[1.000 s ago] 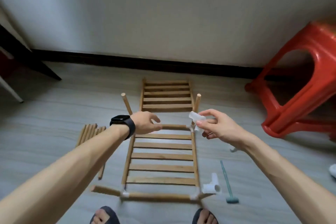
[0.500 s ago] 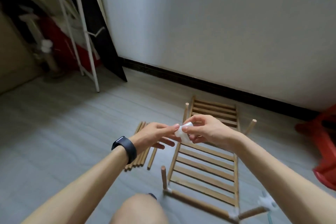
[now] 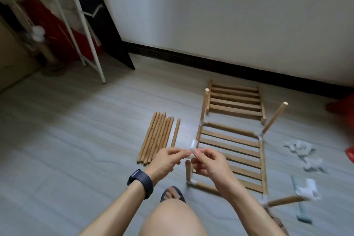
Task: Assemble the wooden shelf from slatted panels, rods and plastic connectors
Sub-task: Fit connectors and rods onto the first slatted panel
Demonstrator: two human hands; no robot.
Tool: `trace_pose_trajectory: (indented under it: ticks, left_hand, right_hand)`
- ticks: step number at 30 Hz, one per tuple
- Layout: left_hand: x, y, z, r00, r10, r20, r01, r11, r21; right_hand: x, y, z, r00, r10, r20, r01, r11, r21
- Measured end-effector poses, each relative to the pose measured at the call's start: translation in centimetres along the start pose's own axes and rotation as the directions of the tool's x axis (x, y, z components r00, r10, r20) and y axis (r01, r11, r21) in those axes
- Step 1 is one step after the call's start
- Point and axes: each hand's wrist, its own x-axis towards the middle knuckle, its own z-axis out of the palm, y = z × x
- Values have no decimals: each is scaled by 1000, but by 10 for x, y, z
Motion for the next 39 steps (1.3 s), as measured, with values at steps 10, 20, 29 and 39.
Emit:
trace_pose_trajectory:
  ticks: [10, 20, 29, 39]
  left_hand:
    - [14, -18, -6, 993, -7, 115, 13, 999, -53]
    - [19, -24, -8, 992, 44, 118, -55, 994, 92]
    - [24, -33, -6, 989, 57, 135, -71, 992, 100]
    - [22, -23, -8, 988, 66, 142, -92, 978, 186]
  right_hand:
    - [-2, 18, 5, 999, -14, -32, 12, 999, -50]
    - [0, 33, 10, 997, -36, -73, 25, 989, -146]
    - [3, 49, 8, 998, 3, -55, -12, 986, -165]
    - [5, 38, 11, 997, 57, -55, -66, 980, -189]
